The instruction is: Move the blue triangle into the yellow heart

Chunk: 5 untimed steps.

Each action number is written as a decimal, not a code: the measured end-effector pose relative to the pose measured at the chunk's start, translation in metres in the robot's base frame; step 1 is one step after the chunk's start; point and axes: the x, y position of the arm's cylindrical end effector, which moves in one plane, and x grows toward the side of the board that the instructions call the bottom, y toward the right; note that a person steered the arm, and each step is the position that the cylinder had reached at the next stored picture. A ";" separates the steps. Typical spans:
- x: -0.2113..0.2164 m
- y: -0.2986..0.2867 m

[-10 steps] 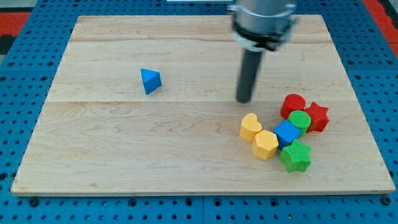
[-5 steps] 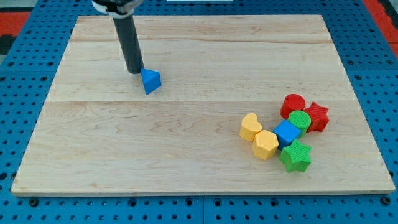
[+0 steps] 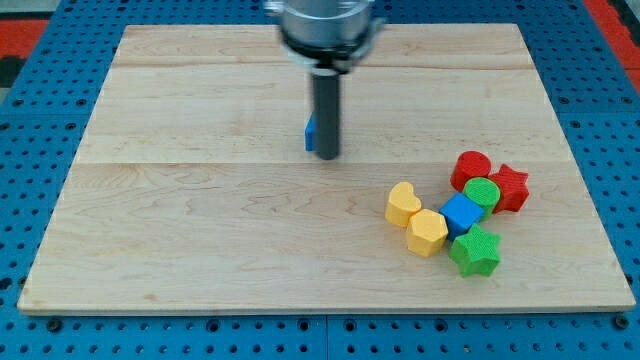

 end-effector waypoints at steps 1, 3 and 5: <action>0.010 0.052; -0.042 0.008; -0.056 -0.072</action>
